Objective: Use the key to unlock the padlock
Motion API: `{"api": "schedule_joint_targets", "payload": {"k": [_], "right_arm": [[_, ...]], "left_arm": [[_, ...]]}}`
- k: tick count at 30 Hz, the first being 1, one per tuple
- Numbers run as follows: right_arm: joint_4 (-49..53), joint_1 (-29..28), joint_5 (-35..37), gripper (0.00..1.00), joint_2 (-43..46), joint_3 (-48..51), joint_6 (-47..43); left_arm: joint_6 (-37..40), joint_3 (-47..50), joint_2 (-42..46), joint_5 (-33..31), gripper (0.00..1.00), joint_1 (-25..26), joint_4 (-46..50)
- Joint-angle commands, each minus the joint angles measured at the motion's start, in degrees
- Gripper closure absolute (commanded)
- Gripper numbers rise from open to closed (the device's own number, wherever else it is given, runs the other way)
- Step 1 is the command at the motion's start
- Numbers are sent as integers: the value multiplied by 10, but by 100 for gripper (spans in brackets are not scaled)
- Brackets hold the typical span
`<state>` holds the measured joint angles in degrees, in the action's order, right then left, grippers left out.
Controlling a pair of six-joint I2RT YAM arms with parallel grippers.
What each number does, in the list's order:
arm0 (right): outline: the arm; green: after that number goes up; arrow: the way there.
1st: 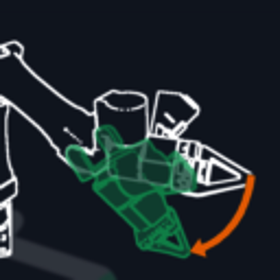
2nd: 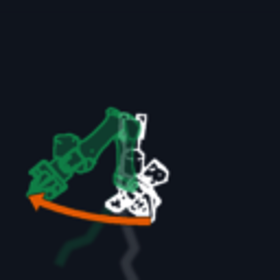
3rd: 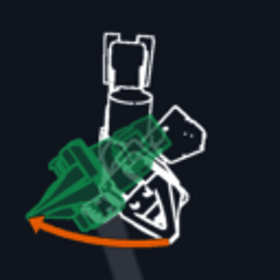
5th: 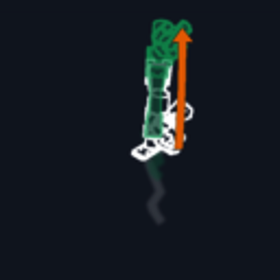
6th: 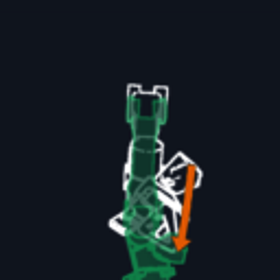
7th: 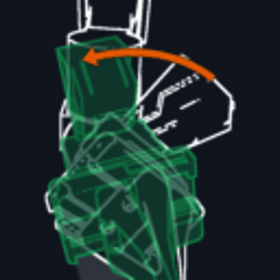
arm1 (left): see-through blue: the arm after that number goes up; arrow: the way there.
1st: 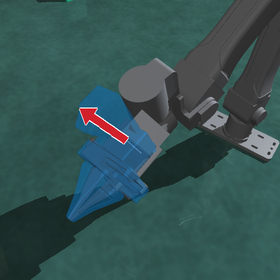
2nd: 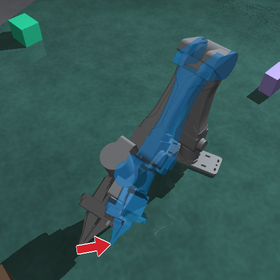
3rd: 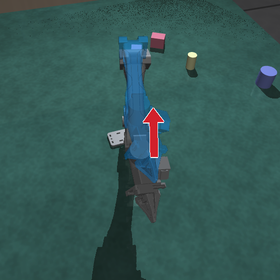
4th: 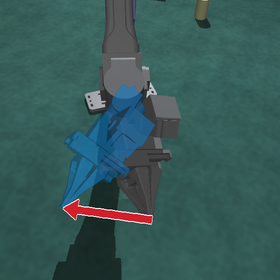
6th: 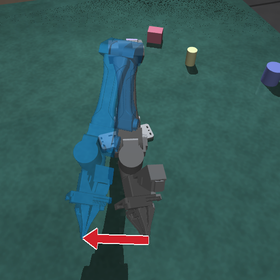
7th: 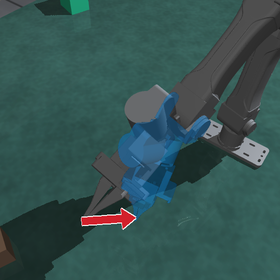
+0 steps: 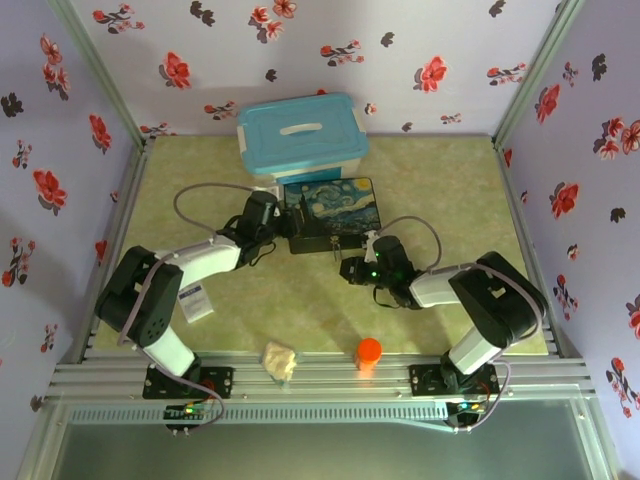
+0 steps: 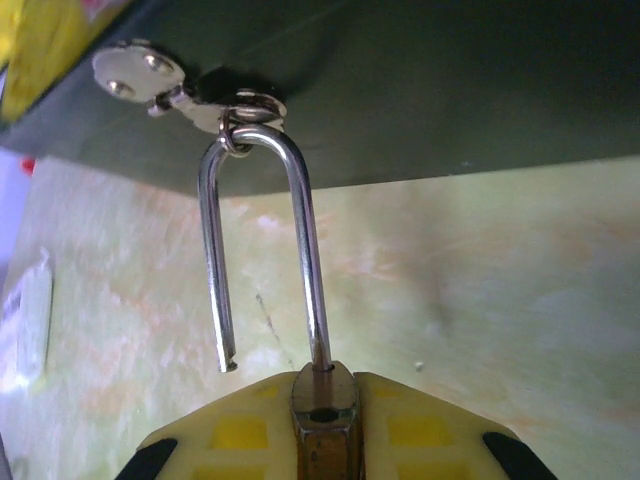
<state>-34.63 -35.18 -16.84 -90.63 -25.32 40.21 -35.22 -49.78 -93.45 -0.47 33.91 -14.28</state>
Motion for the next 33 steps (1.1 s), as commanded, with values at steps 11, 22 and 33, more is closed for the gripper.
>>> {"api": "schedule_joint_targets", "payload": {"k": [11, 22, 33], "right_arm": [[129, -88, 247, 99, 47, -54, 132], [26, -124, 374, 100, 42, -5, 244], [-65, -140, 421, 100, 4, 13, 304]], "left_arm": [[-48, 50, -26, 44, 63, 52, 65], [-21, -5, 33, 0, 63, 58, 126], [176, -150, -35, -73, 54, 136, 197]]}}
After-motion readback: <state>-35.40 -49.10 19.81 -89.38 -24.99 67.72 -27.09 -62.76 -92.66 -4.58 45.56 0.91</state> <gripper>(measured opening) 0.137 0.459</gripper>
